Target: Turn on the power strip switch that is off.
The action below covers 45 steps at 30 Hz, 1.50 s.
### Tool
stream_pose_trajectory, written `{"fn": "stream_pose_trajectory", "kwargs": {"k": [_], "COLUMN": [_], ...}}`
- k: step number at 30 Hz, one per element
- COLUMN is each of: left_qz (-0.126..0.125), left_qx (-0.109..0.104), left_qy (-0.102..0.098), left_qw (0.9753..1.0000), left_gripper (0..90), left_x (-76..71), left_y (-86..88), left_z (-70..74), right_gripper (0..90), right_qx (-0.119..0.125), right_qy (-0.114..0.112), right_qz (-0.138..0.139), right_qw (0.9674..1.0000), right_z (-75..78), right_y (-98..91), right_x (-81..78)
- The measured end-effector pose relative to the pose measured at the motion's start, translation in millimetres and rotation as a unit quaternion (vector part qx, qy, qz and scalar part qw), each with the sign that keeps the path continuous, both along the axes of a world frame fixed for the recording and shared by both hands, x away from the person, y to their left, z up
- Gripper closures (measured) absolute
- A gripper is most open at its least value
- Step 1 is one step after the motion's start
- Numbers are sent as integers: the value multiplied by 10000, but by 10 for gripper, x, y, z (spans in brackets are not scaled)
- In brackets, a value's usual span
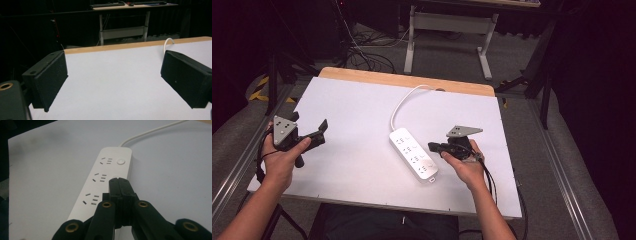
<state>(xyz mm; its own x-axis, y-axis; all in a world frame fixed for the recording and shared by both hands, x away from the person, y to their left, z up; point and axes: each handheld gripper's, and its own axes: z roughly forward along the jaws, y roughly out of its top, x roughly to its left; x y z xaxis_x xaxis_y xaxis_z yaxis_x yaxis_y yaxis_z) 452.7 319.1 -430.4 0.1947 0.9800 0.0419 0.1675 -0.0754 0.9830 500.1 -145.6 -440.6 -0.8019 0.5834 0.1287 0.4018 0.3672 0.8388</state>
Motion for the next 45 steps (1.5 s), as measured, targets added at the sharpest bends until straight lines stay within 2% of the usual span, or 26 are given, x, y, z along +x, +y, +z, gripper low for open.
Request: {"fn": "stream_pose_trajectory", "kwargs": {"k": [25, 44, 45], "left_qz": [-11, -2, -8], "left_qx": [-2, -4, -7], "left_qy": [22, 25, 24], "left_qw": [10000, 10000, 10000], "left_gripper": [79, 79, 79], "left_x": [2, 5, 3], "left_y": [0, 3, 3], "left_z": [-5, -4, -4], "right_gripper": [900, 900, 900], "right_qx": [-552, -646, -751], "right_qy": [110, 152, 162], "right_qz": [229, 268, 261], "right_qw": [9982, 9974, 9967], "right_z": [-132, -183, -200], "right_y": [208, 271, 294], "right_x": [72, 104, 113]}}
